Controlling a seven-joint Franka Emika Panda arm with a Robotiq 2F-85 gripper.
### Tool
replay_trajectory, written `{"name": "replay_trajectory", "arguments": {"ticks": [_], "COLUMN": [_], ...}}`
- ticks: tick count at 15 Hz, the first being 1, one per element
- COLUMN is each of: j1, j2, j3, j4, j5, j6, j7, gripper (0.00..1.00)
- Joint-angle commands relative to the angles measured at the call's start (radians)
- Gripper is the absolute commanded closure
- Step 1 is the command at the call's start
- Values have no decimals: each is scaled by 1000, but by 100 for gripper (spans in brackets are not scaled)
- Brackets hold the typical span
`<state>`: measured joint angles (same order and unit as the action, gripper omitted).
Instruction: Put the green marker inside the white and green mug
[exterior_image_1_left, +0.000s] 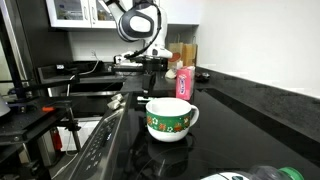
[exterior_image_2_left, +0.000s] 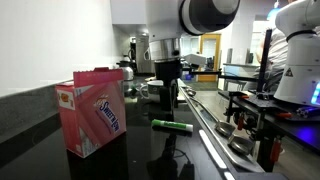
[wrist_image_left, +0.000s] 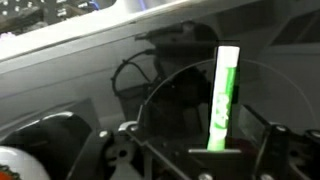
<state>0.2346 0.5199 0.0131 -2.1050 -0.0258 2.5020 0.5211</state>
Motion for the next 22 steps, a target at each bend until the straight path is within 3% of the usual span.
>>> {"name": "replay_trajectory", "arguments": {"ticks": [1,3,4,12,16,22], "j1": [50,68,74,85,77,8], "j2": [63,89,98,101,70,-8], "j3": [-41,-55,-59,-68,-114,-198], "j4": [69,93,102,128,133,191], "j5": [-16,-16,-15,-7,-16,-8], "j6": [-10,-16,-18,-25,-35,-43], "j7": [49,64,64,75,92,129], "gripper": [11,36,37,98,95,95]}}
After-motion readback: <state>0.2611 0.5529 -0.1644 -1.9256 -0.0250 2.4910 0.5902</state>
